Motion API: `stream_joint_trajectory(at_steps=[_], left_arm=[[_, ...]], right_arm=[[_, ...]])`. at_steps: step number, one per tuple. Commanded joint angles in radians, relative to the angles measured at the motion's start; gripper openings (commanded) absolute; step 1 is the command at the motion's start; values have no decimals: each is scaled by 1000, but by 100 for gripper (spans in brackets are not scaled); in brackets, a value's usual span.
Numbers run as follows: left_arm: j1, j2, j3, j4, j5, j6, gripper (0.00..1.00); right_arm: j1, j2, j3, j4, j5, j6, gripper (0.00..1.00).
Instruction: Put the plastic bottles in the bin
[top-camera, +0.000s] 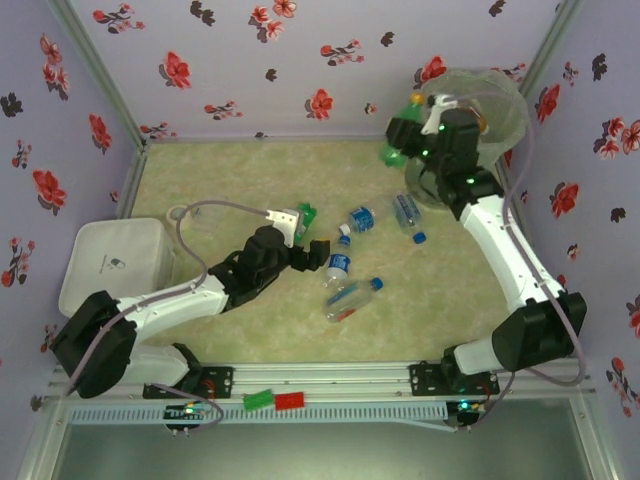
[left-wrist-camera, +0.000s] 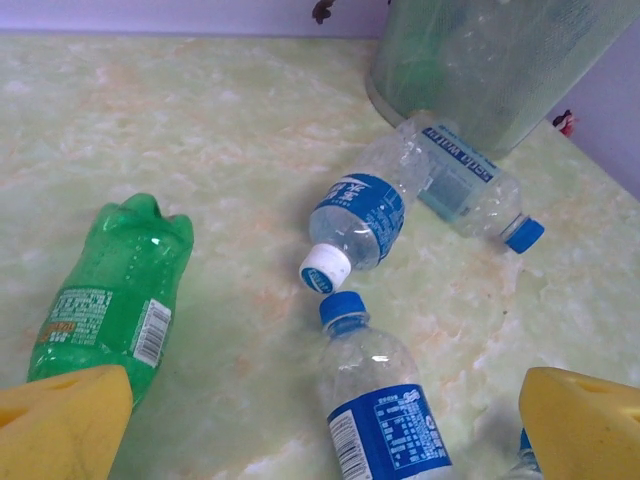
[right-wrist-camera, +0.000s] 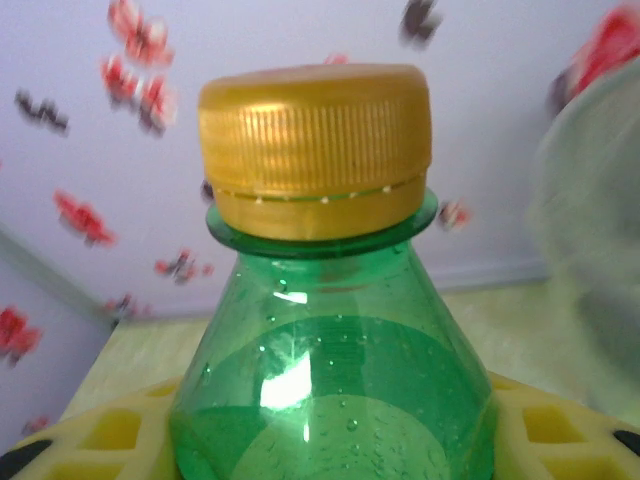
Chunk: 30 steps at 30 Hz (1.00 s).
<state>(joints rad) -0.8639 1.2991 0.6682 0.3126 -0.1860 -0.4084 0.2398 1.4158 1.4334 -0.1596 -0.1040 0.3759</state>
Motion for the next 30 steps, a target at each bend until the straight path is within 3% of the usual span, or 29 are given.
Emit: stream_joint_trajectory(at_steps=[1, 9, 17, 22, 26, 30], left_arm=[[16, -29, -10, -11, -36, 33, 100], [123, -102, -103, -55, -36, -59, 100], [301, -220, -206, -104, -7, -187, 100], [315, -218, -175, -119, 32, -154, 100], [315, -212, -153, -145, 48, -150, 100], [315, -216, -162, -123, 55, -132, 100]], right_arm=[[-71, 31, 77, 14, 75, -11, 47], [-215, 234, 293, 30, 211, 18, 48], [-323, 464, 482, -52, 90, 186, 48], [-327, 507, 507, -74, 58, 195, 70], [-327, 488, 467, -70, 84, 186, 100], [-327, 439, 421, -73, 137, 144, 100]])
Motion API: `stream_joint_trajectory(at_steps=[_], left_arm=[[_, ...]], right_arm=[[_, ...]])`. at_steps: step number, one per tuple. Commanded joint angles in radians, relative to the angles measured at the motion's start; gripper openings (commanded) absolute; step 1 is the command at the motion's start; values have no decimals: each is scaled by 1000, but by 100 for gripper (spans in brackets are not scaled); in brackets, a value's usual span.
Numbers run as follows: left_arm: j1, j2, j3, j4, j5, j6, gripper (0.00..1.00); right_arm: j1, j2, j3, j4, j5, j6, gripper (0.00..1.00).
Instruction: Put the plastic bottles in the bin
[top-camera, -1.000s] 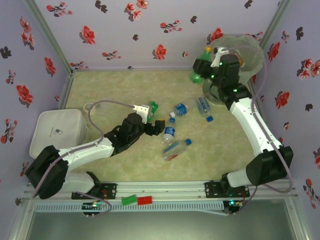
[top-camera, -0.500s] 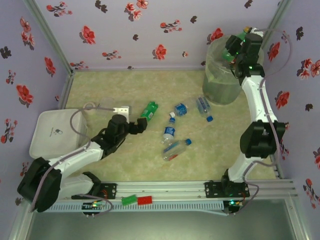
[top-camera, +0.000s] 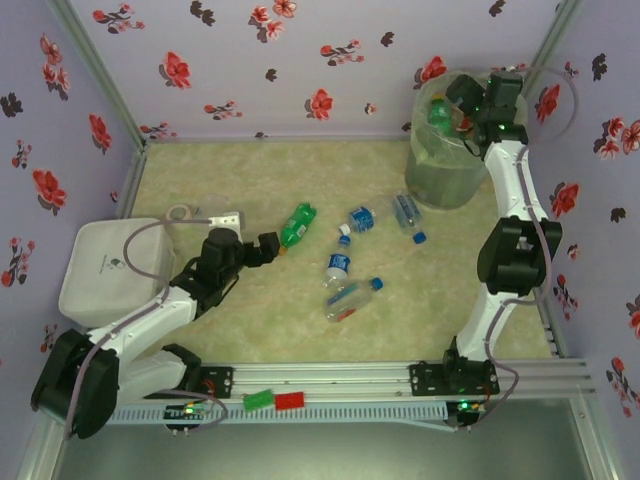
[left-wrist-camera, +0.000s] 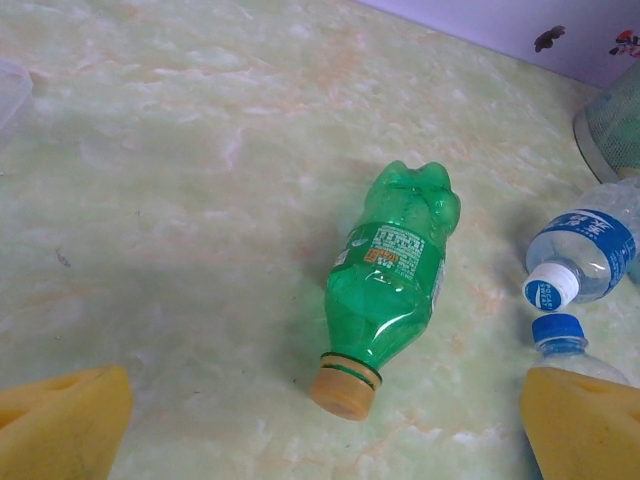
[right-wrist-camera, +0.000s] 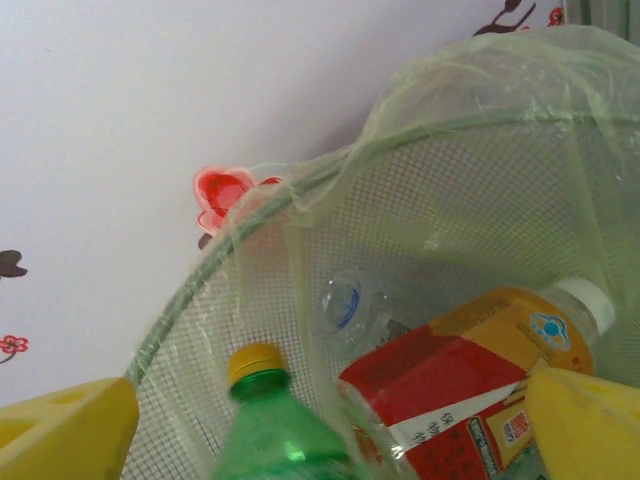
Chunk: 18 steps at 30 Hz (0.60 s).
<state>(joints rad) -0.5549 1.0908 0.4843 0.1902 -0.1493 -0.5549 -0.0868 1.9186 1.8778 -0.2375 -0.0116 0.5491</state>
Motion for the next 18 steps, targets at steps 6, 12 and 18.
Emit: stream_joint_trajectory(at_steps=[6, 12, 18], left_arm=[[6, 24, 62, -2, 28, 43, 100], [23, 127, 172, -64, 40, 65, 100], [33, 267, 335, -174, 122, 113, 100]], right_arm=[[1, -157, -85, -11, 112, -102, 100], [31, -322, -255, 39, 114, -146, 100], [122, -504, -487, 71, 121, -179, 100]])
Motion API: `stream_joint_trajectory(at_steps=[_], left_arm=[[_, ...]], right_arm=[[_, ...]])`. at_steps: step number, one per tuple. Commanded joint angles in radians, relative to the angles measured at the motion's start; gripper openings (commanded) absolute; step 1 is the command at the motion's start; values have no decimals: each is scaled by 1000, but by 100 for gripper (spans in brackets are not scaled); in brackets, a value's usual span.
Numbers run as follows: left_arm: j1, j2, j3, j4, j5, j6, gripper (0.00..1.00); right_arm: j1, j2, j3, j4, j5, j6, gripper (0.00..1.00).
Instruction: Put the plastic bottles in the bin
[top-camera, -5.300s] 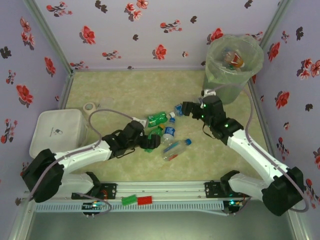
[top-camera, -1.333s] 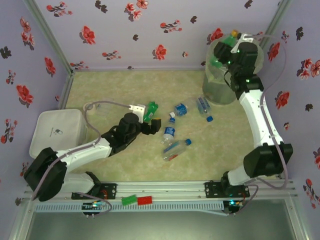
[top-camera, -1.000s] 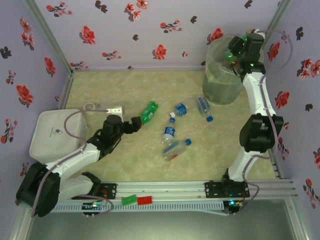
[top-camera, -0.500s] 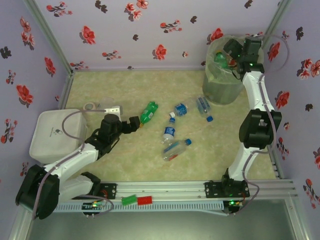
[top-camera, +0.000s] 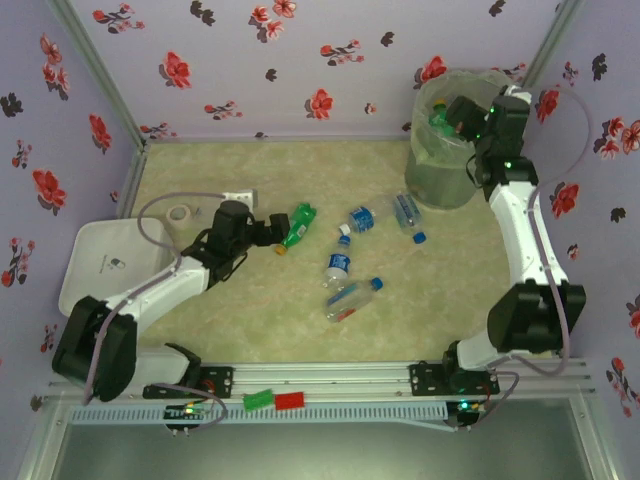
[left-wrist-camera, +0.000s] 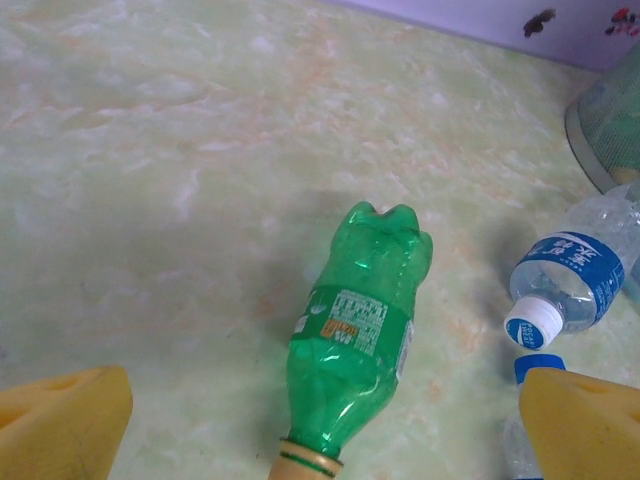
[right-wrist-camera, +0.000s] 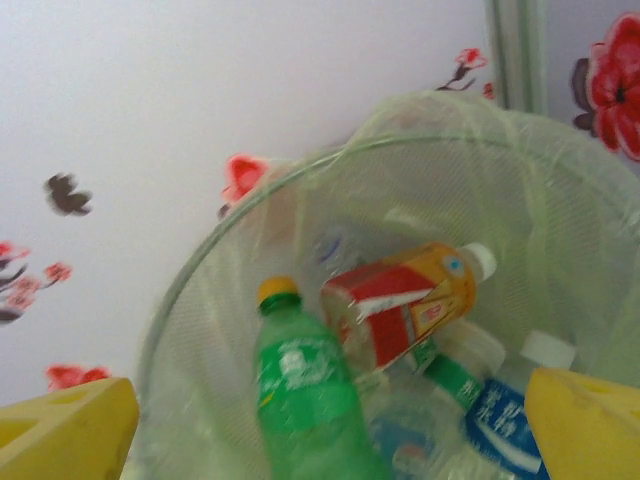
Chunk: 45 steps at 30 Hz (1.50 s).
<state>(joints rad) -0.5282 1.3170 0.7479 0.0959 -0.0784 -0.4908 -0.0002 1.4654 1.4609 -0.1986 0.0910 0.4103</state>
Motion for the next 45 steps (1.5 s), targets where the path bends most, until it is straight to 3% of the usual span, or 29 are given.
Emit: stream_joint_trajectory(at_steps=[1, 10, 19, 29, 35, 39, 45], left_arm=[[6, 68, 101, -106, 60, 55, 100], [1, 241, 238, -216, 160, 96, 100], [-13, 353, 290, -262, 128, 125, 100], [-55, 481, 383, -341, 131, 198, 94], [-57, 554, 426, -360, 114, 212, 92], [-60, 591, 462, -387, 107, 220, 85], [-62, 589, 459, -382, 97, 227, 65]], right_arm=[[56, -80, -100, 21, 19, -42, 100], [206, -269, -394, 23, -87, 36, 99], [315, -378, -606, 26, -104, 110, 100], [315, -355, -641, 86, -92, 103, 100], [315, -367, -600, 2, -105, 51, 100], [309, -411, -646, -4, -85, 79, 100], [286, -459, -728, 138, -204, 133, 100]])
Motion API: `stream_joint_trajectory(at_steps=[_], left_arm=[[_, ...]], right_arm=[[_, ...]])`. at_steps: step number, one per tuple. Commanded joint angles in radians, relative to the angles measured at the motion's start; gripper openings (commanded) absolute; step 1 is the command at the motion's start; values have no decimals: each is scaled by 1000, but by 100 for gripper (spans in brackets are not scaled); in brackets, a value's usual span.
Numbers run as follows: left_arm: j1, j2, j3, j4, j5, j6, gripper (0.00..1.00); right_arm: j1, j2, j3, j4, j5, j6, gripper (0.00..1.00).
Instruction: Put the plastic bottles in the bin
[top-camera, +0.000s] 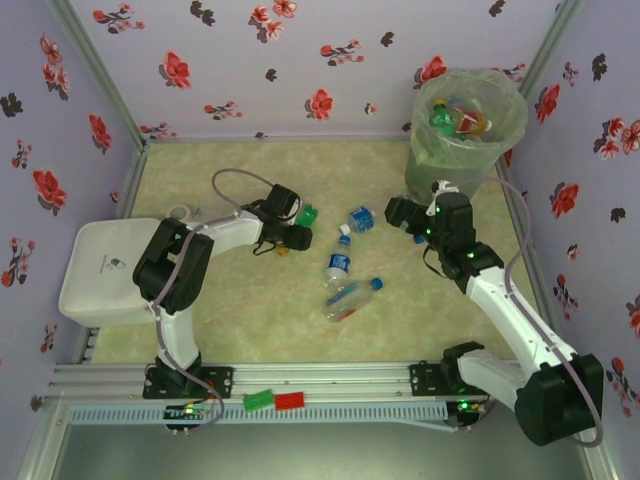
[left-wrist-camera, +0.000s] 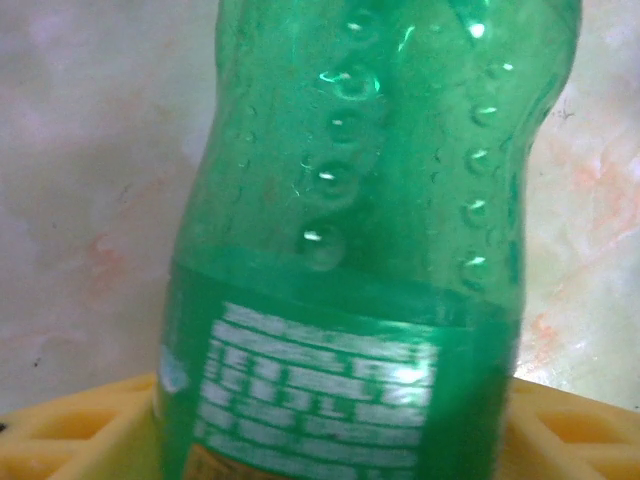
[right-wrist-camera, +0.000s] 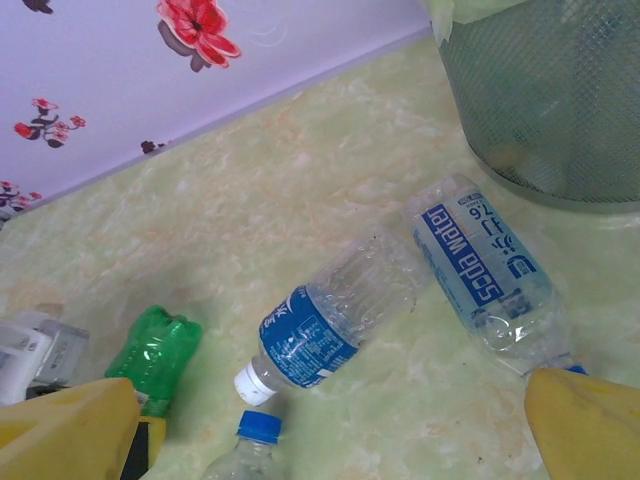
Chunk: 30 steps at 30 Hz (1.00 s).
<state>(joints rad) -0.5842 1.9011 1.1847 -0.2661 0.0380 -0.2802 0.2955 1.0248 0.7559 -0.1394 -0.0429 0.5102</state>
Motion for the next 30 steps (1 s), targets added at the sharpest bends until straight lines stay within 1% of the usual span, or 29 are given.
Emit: stream_joint_trajectory(at_steps=[1, 4, 6, 8, 11, 16, 18, 21, 25, 30], left_arm=[[-6, -2, 17, -15, -22, 15, 62], [-6, -29, -2, 14, -25, 1, 54], [-8, -53, -17, 42, -26, -23, 52], [-9, -82, -35, 83, -25, -60, 51], [-13, -128, -56, 157, -5, -125, 49], [-26, -213, -89, 295, 57, -191, 48], [-33, -257, -107, 345, 85, -210, 48], [-43, -330, -146, 420, 116, -227, 48], [-64, -419, -212, 508, 125, -235, 48], [-90, -472, -248, 587, 181, -248, 49]], right_arm=[[-9, -23, -22, 82, -74, 34, 100], [-9, -26, -13, 70, -53, 46, 100], [-9, -24, -19, 76, -70, 58, 100], [-9, -12, -30, 96, -104, 82, 100], [-7, 12, -66, 174, -180, 127, 100], [16, 88, -87, 296, -318, 202, 100], [36, 109, -83, 337, -343, 214, 100], [69, 122, -66, 394, -345, 217, 100], [109, 124, -27, 433, -344, 177, 99], [157, 123, 9, 497, -344, 163, 100]])
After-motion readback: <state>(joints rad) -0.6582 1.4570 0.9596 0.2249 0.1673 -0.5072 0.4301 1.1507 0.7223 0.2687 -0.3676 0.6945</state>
